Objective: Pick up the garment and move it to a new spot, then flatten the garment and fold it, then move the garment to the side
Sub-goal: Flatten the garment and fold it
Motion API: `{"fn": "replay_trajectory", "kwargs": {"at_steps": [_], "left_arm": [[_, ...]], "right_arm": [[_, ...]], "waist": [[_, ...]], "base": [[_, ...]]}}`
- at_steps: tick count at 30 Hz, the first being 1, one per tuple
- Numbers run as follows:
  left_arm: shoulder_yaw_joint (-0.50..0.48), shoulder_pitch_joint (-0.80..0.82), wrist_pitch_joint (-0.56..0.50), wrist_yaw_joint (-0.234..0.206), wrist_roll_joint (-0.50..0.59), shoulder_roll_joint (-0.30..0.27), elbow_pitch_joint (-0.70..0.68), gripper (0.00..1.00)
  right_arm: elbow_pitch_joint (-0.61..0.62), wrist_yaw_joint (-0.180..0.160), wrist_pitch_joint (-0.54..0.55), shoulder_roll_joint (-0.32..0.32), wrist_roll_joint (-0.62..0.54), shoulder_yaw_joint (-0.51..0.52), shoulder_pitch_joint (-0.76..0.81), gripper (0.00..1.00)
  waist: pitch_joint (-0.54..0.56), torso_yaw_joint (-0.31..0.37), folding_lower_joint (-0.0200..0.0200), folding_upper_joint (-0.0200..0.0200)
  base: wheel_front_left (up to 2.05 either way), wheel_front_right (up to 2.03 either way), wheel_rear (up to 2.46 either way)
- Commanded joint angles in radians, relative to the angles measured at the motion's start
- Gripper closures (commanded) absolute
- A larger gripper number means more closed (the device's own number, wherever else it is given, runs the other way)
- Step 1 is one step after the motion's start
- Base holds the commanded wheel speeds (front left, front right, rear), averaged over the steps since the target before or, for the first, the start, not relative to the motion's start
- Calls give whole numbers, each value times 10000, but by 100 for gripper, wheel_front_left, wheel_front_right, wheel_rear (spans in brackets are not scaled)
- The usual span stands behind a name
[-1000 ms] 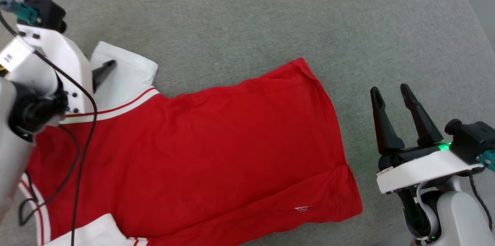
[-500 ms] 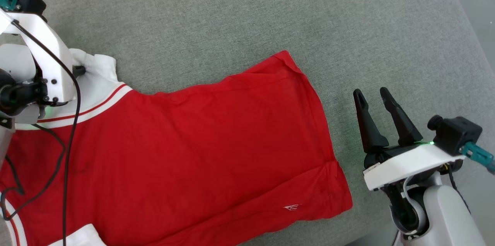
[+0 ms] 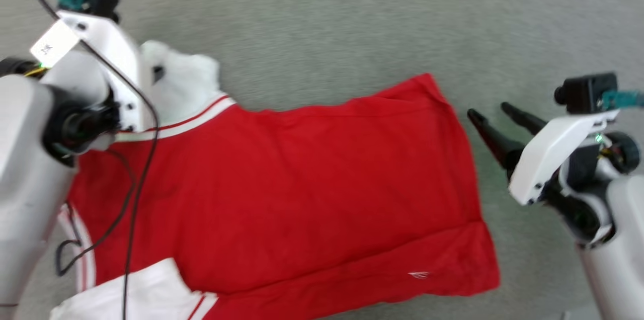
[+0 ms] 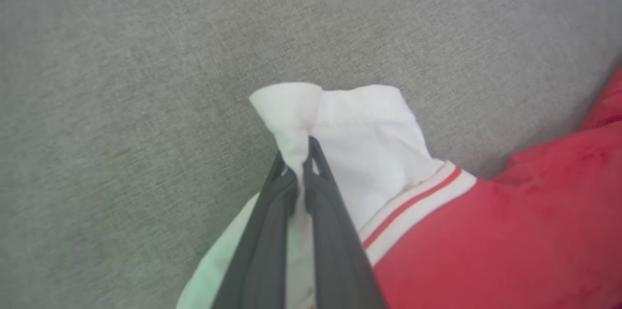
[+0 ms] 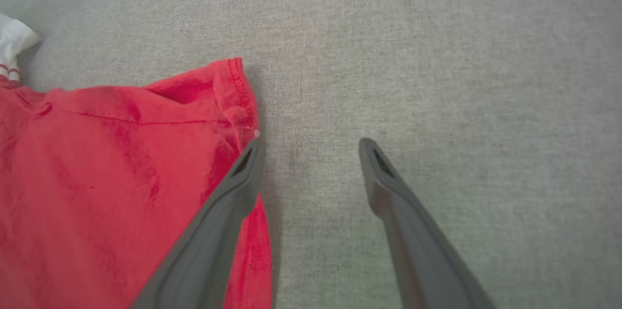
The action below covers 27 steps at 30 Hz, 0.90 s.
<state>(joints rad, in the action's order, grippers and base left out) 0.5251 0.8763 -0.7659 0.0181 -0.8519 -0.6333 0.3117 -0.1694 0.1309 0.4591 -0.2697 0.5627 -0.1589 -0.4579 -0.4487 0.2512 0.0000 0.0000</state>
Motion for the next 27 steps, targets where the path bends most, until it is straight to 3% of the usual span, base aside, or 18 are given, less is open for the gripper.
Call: {"fn": "replay_trajectory", "kwargs": {"at_steps": [1,9,16,17,19,22,27], "left_arm": [[17,144,93,39,55,69,-66,100],[243,501,1024,328,397,684,-467,100],[271,298,1540,446,392,862,-605,100],[274,263,1607,474,376,881,-604,100],[278,161,1731,510,328,892,-567,100],[278,29,1871,572,274,903,-519,100],[117,-329,2279,608,170,756,-603,100]], "right_arm": [[-6,-5,93,-66,-11,-14,-260,0],[-724,-5,1858,-626,54,-383,-1600,0],[-2736,-5,3593,-486,54,-880,-2096,0],[-3002,-5,3842,-443,38,-990,-2067,43],[-3439,-5,4192,-324,109,-1105,-1997,100],[-3708,-5,4234,-294,212,-1133,-2062,100],[-3003,-9,3439,-577,421,-526,-2502,100]], "waist": [[102,-530,0,0],[-72,-1622,0,0],[-259,-2024,0,0],[-270,-2064,0,0],[-274,-2120,0,0],[-221,-2163,0,0],[108,-2150,0,0]], "base": [[0,0,0],[0,0,0],[0,0,0],[0,0,0],[0,0,0],[0,0,0],[0,0,0]]}}
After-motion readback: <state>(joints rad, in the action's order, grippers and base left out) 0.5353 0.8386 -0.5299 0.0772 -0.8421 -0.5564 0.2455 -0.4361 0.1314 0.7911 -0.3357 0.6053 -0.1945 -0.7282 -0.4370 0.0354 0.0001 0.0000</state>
